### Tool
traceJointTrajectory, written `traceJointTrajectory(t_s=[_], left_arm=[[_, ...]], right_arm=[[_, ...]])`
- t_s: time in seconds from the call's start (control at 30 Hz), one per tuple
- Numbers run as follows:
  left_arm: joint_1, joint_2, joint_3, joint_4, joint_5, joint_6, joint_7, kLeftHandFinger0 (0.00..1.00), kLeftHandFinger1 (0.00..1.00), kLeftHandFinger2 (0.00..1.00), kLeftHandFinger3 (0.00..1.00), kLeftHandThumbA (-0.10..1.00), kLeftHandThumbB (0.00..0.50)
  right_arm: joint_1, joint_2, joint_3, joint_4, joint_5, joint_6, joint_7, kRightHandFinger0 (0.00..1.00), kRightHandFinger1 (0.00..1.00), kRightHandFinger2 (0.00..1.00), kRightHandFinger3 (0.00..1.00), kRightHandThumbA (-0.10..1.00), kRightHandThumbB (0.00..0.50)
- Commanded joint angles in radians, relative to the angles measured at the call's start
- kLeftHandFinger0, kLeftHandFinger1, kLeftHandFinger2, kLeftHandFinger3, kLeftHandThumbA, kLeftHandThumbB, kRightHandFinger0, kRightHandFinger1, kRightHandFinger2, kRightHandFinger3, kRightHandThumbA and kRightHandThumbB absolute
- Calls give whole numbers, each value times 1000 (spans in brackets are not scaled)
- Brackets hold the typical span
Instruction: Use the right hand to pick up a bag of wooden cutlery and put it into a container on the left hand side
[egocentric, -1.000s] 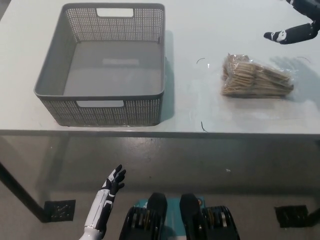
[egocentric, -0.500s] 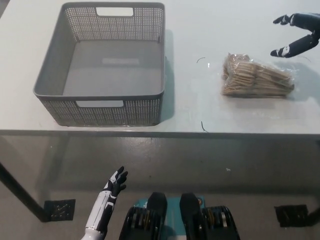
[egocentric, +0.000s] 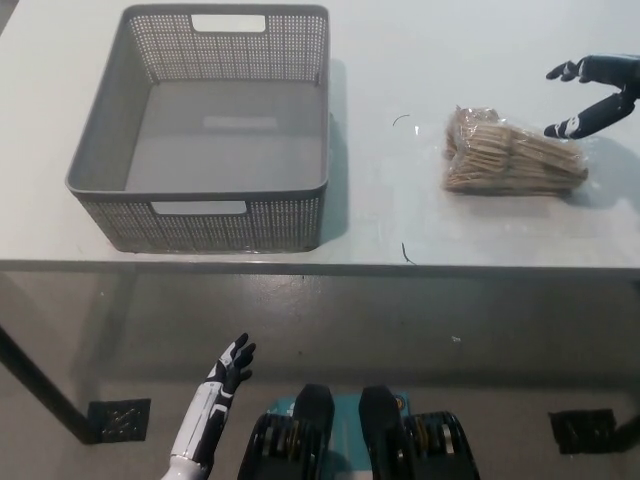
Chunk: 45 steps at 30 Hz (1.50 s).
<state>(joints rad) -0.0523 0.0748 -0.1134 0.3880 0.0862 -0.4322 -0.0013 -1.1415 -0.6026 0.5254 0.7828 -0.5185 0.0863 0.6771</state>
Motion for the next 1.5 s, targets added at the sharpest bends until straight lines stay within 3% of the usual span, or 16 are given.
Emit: traceJointTrajectory(t_s=[0.0,0.47,1.1,1.47], left_arm=[[-10,7,-7,-12,3,-38,-11,1000,1000,1000,1000,1000,371],[-12,12,-13,-14,13,-38,-2,1000,1000,1000,1000,1000,371],[-18,19,-18,-16,19,-38,-10,1000,1000,1000,1000,1000,373],[-22,26,-25,-19,27,-38,-3,1000,1000,1000,1000,1000,375]], right_arm=[[-91,6,4,26,-34,-32,-7,1000,1000,1000,1000,653,500],[-88,52,1,144,-49,-61,-44,1000,1000,1000,1000,607,500],[-125,78,3,278,-53,-140,-52,1000,1000,1000,1000,685,500],[-166,139,17,407,-61,-191,-93,1000,1000,1000,1000,666,500]])
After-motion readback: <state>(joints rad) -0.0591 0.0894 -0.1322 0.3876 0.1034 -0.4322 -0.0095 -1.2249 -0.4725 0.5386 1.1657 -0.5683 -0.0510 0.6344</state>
